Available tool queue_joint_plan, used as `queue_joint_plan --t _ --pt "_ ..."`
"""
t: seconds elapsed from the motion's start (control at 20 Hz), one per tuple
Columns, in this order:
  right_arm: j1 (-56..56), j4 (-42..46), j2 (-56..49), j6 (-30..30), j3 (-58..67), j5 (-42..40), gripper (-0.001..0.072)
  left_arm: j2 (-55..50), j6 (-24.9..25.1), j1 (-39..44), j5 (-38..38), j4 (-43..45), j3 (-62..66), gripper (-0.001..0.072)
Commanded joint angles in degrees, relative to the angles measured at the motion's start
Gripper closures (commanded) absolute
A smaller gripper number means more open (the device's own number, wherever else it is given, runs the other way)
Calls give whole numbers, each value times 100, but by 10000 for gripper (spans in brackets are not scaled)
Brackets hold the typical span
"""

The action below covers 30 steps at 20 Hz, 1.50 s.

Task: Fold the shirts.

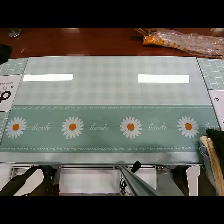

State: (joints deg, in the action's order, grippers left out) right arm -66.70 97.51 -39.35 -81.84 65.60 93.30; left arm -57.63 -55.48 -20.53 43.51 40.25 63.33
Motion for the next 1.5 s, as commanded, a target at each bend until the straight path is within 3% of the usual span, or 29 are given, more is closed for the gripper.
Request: queue_joint_plan --t 0.0,0.1,0.2,0.35,0.4,0.5,0.55,0.7,0.85,1.45 --pt "2 -2826 0 463 4 -1408 225 -127 -479 507 1202 874 245 443" --pt "116 -4118 -127 636 4 -1563 225 -267 -1239 1069 1773 1718 474 272" --pt "905 -4551 -348 693 4 -1539 225 -398 -1589 1694 2197 2238 645 243" --pt "2859 -3987 -741 651 4 -1749 192 -520 -2033 2693 2498 2964 778 241" --pt "3552 -3639 -929 317 4 -1871 101 -566 -2157 3003 2658 3237 831 225" --pt "4704 -3060 -1338 -92 4 -2028 100 -706 -2684 3600 3021 4017 975 39" --pt "5165 -2800 -1528 -192 4 -2070 100 -785 -2918 3838 3167 4371 1047 -13" --pt "6371 -2004 -1961 -262 7 -2166 100 -992 -3547 4192 3373 4861 1141 -13" --pt "7084 -1303 -2024 -273 7 -2428 99 -1185 -3611 4212 3624 4627 1139 -13" --pt "7163 -1298 -2024 -304 15 -2463 103 -1222 -3523 4413 3047 4629 1139 -13"
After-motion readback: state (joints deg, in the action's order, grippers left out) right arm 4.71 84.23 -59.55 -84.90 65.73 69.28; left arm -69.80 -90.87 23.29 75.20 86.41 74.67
